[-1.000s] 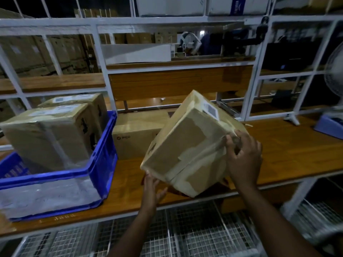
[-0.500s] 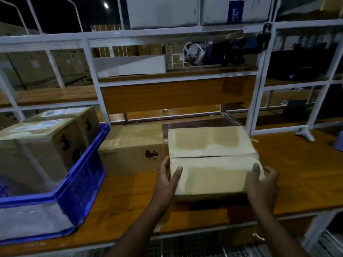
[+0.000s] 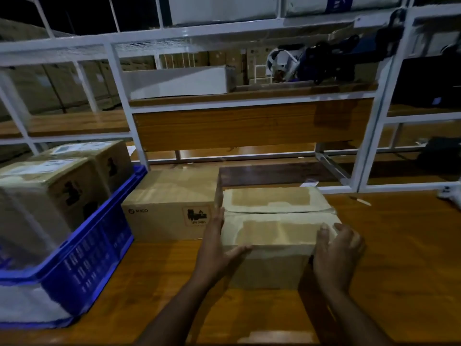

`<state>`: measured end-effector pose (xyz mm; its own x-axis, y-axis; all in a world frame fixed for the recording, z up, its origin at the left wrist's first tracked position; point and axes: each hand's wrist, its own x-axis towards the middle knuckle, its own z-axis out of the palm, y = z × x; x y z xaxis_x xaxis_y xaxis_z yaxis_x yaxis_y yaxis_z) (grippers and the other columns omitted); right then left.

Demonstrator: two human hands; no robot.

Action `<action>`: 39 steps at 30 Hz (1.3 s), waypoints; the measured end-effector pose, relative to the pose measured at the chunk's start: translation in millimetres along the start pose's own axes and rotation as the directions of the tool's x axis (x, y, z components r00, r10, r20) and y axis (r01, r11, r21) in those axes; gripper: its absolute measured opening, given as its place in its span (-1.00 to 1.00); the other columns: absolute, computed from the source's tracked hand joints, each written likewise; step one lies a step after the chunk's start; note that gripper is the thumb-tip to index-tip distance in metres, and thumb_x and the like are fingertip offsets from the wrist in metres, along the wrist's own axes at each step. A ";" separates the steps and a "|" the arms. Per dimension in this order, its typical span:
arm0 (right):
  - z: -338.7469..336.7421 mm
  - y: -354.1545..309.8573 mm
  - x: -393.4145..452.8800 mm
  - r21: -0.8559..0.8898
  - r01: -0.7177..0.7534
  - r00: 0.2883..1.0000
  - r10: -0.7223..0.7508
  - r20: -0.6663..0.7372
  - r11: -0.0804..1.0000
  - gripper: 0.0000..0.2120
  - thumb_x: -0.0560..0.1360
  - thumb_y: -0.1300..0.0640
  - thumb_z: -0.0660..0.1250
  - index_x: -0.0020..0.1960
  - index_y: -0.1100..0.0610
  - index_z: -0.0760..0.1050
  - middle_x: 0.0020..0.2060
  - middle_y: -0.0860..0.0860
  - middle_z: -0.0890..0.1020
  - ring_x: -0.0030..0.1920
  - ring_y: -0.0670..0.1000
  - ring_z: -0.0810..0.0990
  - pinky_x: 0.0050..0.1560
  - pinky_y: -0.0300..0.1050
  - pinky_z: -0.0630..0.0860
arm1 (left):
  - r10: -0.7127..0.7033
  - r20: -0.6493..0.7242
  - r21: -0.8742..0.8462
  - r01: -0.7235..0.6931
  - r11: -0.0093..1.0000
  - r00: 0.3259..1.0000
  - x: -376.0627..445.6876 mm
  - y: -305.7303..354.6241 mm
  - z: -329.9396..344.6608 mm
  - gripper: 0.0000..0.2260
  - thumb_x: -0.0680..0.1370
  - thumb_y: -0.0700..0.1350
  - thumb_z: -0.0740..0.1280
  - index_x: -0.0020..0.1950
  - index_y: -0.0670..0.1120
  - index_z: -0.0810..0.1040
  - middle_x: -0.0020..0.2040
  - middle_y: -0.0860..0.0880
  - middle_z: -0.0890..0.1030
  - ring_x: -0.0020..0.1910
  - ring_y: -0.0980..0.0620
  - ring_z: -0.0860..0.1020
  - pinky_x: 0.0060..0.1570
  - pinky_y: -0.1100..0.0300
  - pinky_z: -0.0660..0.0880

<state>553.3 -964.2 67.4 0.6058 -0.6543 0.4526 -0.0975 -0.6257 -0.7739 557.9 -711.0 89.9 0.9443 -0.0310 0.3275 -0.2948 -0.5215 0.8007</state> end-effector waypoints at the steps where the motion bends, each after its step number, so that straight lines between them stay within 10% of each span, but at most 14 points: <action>1: 8.1 -0.7 3.9 -0.016 0.022 1.000 -0.022 0.006 1.000 -0.65 0.62 -0.04 0.23 0.27 0.18 0.41 0.30 0.21 0.40 0.29 0.23 0.34 0.20 0.22 0.45 | 0.078 -0.049 0.129 -0.071 0.989 0.996 5.5 1.7 0.2 -0.09 0.39 0.30 0.47 0.62 0.24 0.07 0.63 0.11 0.15 0.58 0.03 0.19 0.45 -0.05 0.36; 4: 33.5 -6.5 16.3 -0.008 0.090 0.994 -0.089 0.069 0.996 -0.73 0.64 -0.02 0.17 0.18 0.16 0.40 0.33 0.20 0.36 0.37 0.27 0.30 0.25 0.36 0.41 | 0.340 0.035 0.483 -0.314 0.818 0.940 18.6 7.9 6.9 -0.44 0.58 0.10 0.27 0.58 0.07 0.27 0.62 0.01 0.21 0.63 0.00 0.07 0.53 -0.18 0.24; 7: 47.8 -12.9 25.2 -0.056 0.224 0.971 -0.218 0.100 0.973 -0.86 0.63 0.07 0.17 0.10 0.13 0.41 0.37 0.22 0.36 0.51 0.26 0.19 0.43 0.43 0.20 | 0.317 0.271 0.640 -0.416 0.646 0.909 26.7 9.8 16.6 -0.44 0.65 -0.11 0.21 0.63 0.02 0.11 0.64 -0.01 0.00 0.61 0.02 -0.16 0.59 -0.05 -0.21; 11: 53.2 -9.4 5.0 -0.287 0.516 0.852 -0.449 0.269 0.807 -0.67 0.58 0.03 0.26 0.29 0.13 0.50 0.41 0.19 0.43 0.53 0.21 0.19 0.51 0.40 -0.08 | 0.328 0.269 0.615 -0.423 0.665 0.906 42.0 -4.4 22.0 -0.35 0.63 -0.11 0.31 0.65 -0.08 0.07 0.65 -0.08 0.11 0.63 -0.04 0.05 0.51 0.13 -0.29; 16: 73.9 -6.3 -5.2 -0.382 0.600 0.781 -0.411 0.469 0.703 -0.02 0.34 -0.10 0.52 0.57 0.22 0.14 0.54 0.19 0.24 0.58 0.20 0.07 0.55 0.33 -0.14 | 0.399 0.235 0.627 -0.452 0.634 0.886 59.3 -30.2 28.5 -0.34 0.56 0.01 0.41 0.60 -0.07 0.23 0.56 -0.09 0.35 0.54 -0.04 0.30 0.54 -0.01 -0.03; 24: 103.2 -19.3 21.9 -0.390 0.591 0.792 -0.418 0.444 0.706 -0.23 0.44 0.12 0.47 0.53 0.32 0.23 0.51 0.28 0.29 0.54 0.25 0.20 0.50 0.34 0.14 | 0.358 0.308 0.629 -0.471 0.619 0.881 97.6 -45.6 34.8 -0.24 0.60 0.00 0.36 0.65 -0.05 -0.03 0.64 -0.07 0.12 0.62 -0.02 0.06 0.58 0.05 -0.19; 39: 102.3 -48.5 51.5 -0.343 0.557 0.744 -0.270 0.611 0.757 -0.17 0.57 -0.06 0.26 0.62 0.21 -0.11 0.62 0.16 -0.03 0.61 0.13 -0.11 0.57 0.10 -0.16 | 0.259 0.426 0.620 -0.489 0.613 0.867 137.9 -49.3 33.0 -0.06 0.51 0.20 0.41 0.66 -0.07 -0.10 0.66 -0.07 0.00 0.63 -0.03 -0.05 0.58 0.08 -0.27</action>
<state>670.1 -924.1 83.0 0.9597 -0.0581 0.2749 -0.0074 -0.9833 -0.1817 707.5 -717.7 79.0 0.8040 -0.5258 0.2776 -0.5519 -0.8337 0.0196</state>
